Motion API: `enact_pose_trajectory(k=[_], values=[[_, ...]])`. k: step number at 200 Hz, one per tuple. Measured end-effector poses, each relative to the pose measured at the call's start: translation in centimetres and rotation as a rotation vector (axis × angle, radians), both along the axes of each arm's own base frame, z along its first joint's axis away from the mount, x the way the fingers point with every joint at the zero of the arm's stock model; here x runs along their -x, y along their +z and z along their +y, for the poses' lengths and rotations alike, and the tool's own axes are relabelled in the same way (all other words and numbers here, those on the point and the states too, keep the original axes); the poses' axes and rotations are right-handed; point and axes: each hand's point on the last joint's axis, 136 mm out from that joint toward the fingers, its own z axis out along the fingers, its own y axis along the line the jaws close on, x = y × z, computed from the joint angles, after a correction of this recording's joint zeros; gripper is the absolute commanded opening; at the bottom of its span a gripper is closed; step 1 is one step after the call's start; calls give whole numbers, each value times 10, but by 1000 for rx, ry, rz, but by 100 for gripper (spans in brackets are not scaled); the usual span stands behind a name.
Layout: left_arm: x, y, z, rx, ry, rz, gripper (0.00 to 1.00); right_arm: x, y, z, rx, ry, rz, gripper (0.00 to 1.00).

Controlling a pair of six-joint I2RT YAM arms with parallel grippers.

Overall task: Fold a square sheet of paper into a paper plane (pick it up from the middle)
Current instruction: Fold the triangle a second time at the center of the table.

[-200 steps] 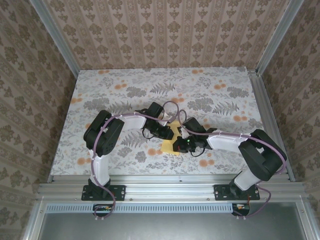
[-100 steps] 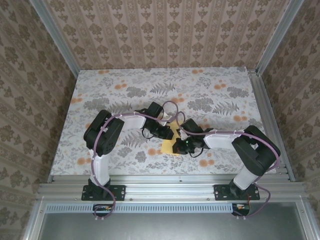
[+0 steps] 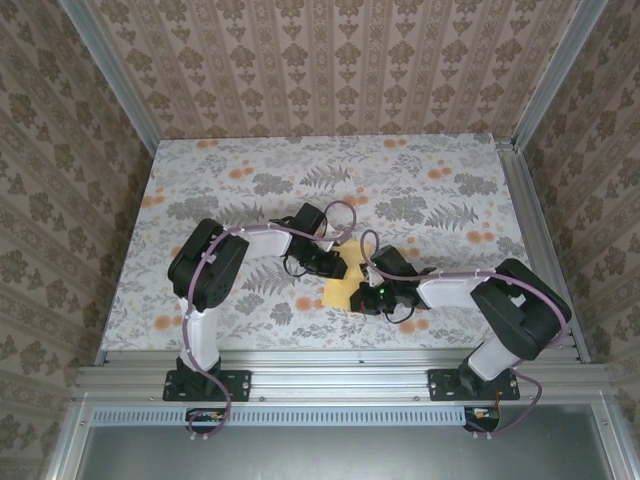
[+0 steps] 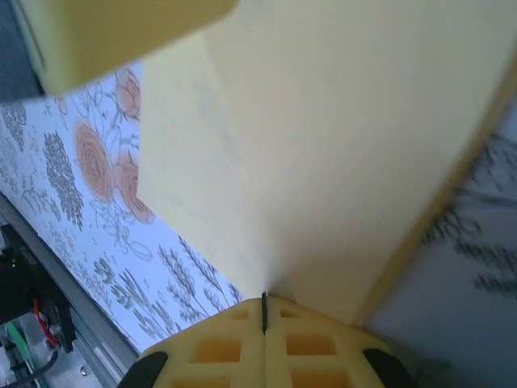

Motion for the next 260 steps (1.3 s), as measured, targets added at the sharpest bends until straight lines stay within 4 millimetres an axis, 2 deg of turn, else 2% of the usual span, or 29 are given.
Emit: enact_pose_trajectory(k=[26, 53, 71, 92, 112, 137, 168, 215, 260], values=[[0, 0, 0, 0, 0, 6, 17, 11, 0, -8, 8, -11, 21, 0], [-1, 1, 0, 2, 0, 11, 17, 9, 9, -8, -10, -25, 21, 0], [0, 0, 0, 2, 0, 11, 17, 0, 18, -4, -34, -45, 9, 0], [0, 1, 0, 2, 0, 11, 17, -21, 34, 7, -74, -58, -33, 0], [0, 1, 0, 2, 0, 11, 17, -39, 39, 16, -95, -64, -56, 0], [0, 1, 0, 2, 0, 11, 17, -48, 28, 20, -81, -68, -37, 0], [-1, 1, 0, 3, 1, 10, 17, -45, 11, 17, -44, -60, -3, 0], [-1, 1, 1, 3, 3, 10, 17, -37, 0, 9, -7, -40, 3, 0], [-3, 1, 1, 4, 6, 11, 17, -26, -1, 1, 3, -21, -19, 0]])
